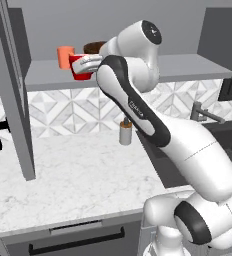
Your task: Gather all objects into one cabinet and sort the glasses and bowls to opposite sides.
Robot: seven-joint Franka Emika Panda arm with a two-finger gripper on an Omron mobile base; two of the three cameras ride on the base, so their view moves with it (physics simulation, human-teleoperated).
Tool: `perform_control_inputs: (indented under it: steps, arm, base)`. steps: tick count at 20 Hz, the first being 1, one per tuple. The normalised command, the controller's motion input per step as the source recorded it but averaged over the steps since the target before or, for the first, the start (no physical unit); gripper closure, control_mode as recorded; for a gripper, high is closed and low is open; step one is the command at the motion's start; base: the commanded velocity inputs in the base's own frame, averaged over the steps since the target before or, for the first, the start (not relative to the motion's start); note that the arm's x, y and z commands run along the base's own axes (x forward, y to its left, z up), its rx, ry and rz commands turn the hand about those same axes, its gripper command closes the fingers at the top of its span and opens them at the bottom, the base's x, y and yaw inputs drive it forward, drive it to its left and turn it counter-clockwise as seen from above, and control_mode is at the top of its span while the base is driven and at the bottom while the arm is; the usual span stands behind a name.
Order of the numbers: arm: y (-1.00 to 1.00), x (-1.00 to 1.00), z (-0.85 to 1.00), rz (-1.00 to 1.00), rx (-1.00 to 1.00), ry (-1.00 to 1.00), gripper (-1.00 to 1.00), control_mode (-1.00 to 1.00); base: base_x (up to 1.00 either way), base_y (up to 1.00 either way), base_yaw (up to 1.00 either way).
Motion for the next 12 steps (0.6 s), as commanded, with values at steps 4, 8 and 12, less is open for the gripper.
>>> perform_control_inputs:
  steps: [4,8,12]
  arm:
    - [0.16,0.48,0.00,0.02,0.00,0.00,1.00,-1.00]
    - [0.17,0.55,0.00,0.00,0.00,0.00,1.00,-1.00]
    - [0.19,0.40,0.00,0.00,0.00,0.00,1.00,-1.00]
  base:
    - [0.00,0.00,0.00]
    - [0.00,0.00,0.00]
    - [0.00,0.00,0.00]
